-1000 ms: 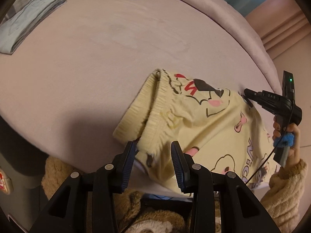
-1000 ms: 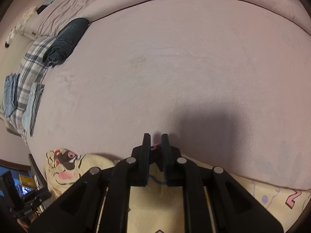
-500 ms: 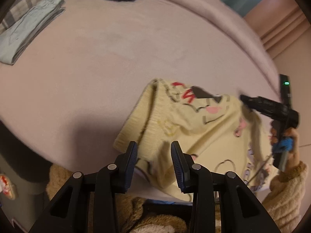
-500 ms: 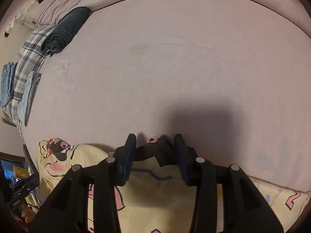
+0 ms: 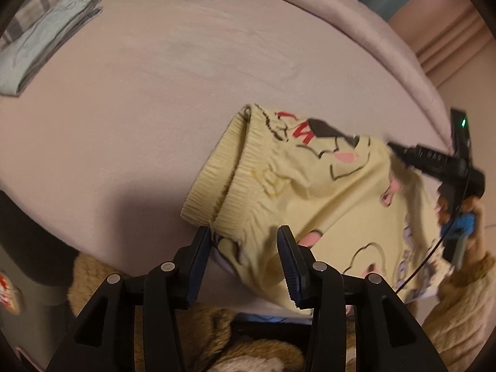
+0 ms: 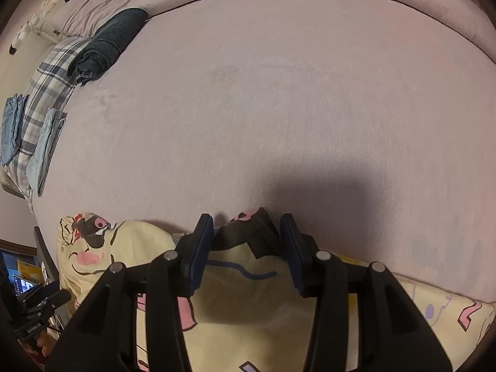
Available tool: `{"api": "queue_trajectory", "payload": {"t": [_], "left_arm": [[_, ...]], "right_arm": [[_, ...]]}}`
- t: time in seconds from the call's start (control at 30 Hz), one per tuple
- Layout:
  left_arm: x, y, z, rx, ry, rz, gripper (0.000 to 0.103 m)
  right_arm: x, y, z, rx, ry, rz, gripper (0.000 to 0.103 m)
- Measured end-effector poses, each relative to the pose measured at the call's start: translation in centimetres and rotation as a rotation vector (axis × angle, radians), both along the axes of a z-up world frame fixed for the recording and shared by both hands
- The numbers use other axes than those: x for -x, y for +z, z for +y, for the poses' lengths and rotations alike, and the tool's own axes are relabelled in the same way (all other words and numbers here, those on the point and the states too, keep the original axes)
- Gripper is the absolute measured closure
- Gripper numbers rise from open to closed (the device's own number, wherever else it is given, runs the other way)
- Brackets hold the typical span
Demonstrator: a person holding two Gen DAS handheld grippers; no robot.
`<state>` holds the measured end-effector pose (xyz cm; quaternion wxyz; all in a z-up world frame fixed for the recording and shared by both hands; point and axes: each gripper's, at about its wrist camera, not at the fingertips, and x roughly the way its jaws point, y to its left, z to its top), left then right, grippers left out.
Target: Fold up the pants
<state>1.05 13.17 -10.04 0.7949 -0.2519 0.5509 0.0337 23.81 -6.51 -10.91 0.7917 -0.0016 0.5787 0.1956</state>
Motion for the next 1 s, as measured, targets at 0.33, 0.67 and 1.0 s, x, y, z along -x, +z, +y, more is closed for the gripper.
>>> {"api": "queue_trajectory", "payload": {"t": [0.33,0.67,1.0], "left_arm": [[0.6,2.1,-1.3,-0.037,-0.016,-0.092,0.061],[-1.1,2.8,-0.9,-0.072,-0.057,-0.129,0.061],[-3.5,0.1,0.2,-0.037,-0.18,-0.074,0.06]], "right_arm": [[0.2,-0.1,-0.1,-0.003,-0.005,-0.003,0.058],[0.3,-0.1,0.1,0.002,-0.002,-0.006,0.058],[0.3,-0.2,0.4,0.01,0.003,-0.008,0.058]]}}
